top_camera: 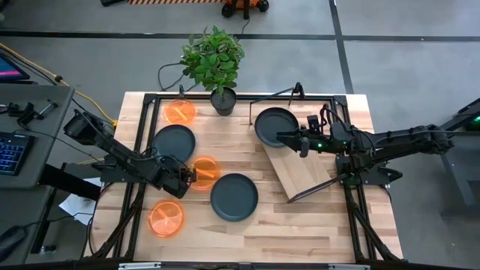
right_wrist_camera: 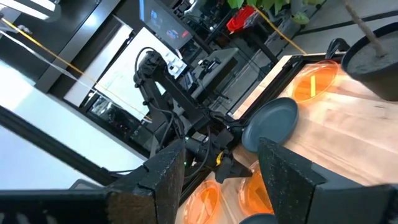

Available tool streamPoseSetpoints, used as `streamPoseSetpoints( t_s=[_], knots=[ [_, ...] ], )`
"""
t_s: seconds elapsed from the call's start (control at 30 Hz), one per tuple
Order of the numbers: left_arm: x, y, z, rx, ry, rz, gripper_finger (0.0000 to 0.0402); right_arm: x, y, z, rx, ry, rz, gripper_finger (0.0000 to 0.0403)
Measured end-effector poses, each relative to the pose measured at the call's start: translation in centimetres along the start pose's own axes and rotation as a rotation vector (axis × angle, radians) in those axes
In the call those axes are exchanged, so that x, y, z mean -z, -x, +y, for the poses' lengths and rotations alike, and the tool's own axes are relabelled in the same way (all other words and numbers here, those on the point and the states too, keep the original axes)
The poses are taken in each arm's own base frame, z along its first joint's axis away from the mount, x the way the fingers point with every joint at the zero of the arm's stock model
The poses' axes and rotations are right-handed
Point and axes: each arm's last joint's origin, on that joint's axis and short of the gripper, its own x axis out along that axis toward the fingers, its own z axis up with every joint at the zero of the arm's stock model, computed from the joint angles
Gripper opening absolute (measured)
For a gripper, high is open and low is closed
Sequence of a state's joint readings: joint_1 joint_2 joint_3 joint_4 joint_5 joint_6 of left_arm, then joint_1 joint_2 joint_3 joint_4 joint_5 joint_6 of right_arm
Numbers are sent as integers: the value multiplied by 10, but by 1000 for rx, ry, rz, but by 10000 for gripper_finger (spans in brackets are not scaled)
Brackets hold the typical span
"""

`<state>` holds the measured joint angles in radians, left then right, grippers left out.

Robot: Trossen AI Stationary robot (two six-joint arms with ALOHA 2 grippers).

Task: Place and stack plates onto a shelf
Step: Put the right orange plate on the shelf

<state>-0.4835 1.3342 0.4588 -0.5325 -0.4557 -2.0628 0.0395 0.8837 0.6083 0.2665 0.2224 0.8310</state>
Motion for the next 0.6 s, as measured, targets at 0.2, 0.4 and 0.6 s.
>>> streamPoseSetpoints(
  t_s=[0.2,0.4,0.6],
  knots=[
    [-1,1,-1,16,-26,1,47,-1,0,0,13,1,-14,186],
    [-2,3,-2,47,-35,-6,5,0,0,0,13,2,-14,186],
    [-14,18,2,87,-27,-79,1,0,0,0,13,1,-15,186]
  ],
)
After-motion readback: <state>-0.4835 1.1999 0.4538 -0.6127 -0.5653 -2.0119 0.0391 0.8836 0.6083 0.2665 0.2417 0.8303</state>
